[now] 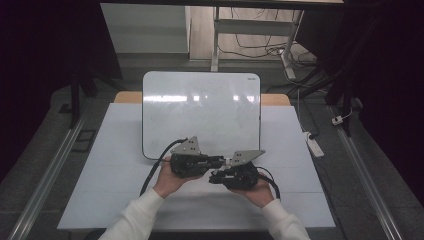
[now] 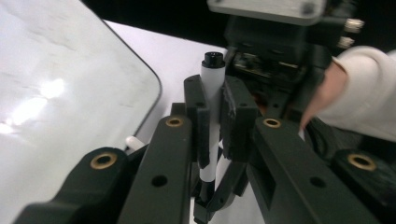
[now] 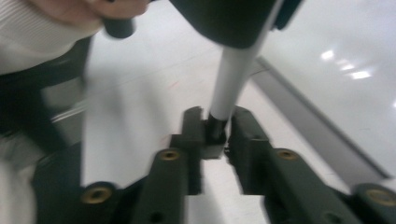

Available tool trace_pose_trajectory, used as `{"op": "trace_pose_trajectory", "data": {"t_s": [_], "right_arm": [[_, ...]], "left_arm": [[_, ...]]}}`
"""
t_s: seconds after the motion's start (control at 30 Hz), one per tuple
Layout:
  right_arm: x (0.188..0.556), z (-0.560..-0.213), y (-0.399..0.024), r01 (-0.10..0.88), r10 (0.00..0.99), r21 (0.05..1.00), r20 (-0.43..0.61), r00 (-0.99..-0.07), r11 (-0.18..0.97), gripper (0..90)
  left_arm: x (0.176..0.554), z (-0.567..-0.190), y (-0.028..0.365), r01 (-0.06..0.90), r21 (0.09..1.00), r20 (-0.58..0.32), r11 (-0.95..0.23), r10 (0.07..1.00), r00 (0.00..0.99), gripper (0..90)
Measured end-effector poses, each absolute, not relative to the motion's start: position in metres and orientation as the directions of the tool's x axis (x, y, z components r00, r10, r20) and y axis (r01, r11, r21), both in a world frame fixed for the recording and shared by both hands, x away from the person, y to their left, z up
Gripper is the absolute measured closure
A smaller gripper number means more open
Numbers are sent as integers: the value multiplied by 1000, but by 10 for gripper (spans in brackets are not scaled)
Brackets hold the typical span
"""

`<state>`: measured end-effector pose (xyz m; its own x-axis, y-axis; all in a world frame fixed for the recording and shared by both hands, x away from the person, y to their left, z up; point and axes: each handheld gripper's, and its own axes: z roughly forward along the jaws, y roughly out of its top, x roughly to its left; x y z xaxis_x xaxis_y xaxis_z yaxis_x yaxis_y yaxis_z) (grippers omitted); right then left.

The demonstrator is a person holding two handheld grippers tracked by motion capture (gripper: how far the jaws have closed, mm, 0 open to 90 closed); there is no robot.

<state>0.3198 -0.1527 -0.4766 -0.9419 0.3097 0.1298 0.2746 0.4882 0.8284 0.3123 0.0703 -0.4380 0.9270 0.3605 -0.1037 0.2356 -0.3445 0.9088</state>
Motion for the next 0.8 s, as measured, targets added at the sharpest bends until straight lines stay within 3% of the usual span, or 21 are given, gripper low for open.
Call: {"op": "trace_pose_trajectory", "data": {"t_s": [0.13,0.3,0.57,0.8], "right_arm": [[302,-471,-157,251,482,883,32,-875,397,592],[274,-470,-146,183,660,917,-106,-744,353,599],[270,-476,-128,177,742,920,-156,-652,349,743],[274,-475,-129,198,765,918,-150,-626,342,783]], "left_arm": [[313,-440,73,264,914,-118,-309,421,899,815],[313,-445,71,295,920,-140,-260,485,863,815],[309,-450,63,289,929,-124,-231,542,831,815],[306,-453,61,304,934,-146,-189,574,806,814]]}}
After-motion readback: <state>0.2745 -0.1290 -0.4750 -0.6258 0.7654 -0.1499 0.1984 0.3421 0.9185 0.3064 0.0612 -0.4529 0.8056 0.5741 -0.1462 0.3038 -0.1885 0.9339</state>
